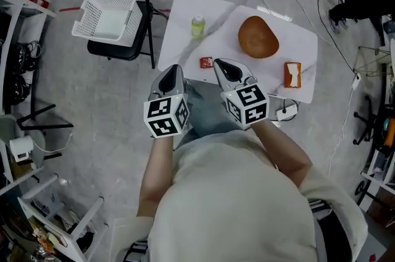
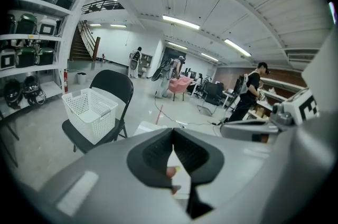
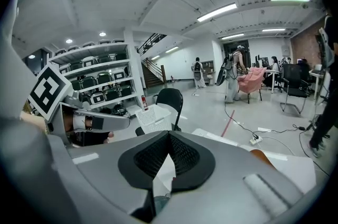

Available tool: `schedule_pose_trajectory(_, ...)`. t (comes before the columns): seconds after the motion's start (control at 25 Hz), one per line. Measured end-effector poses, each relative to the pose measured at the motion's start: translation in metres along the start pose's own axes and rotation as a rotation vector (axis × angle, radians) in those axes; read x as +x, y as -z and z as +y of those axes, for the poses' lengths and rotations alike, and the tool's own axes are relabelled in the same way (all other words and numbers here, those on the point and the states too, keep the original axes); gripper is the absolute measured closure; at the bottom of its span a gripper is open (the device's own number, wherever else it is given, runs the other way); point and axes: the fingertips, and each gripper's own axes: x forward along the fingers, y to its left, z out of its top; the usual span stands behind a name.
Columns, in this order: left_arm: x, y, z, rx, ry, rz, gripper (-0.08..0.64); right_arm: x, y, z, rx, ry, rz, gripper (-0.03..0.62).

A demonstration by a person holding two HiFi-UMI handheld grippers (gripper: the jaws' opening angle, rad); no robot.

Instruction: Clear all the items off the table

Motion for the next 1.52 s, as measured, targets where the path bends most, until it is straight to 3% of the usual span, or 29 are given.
schedule_pose_trajectory(0.28, 0.042, -0.010, 0.044, -0.004, -0.024, 0.019, 0.551, 0.060, 0.001, -0.019, 0.010, 0.026, 0.017, 0.592)
schedule_pose_trajectory(0.56, 0.097, -0.017, 0.075, 0.021, 0.014, 0.054, 0.551, 0.115, 0.012, -0.045, 0.036, 0.070, 0.043, 0.569)
schedule_pose_trajectory(1.04, 0.176, 0.026, 0.106, 0.086, 0.107, 0.183, 0.551, 0.195, 0.067, -0.088, 0.093, 0.170, 0.124, 0.429)
schedule_pose_trajectory(1.52, 0.237, 0.043, 0.137, 0.084, 0.102, 0.217, 0.551, 0.255, 0.114, -0.118, 0.146, 0.234, 0.151, 0.340)
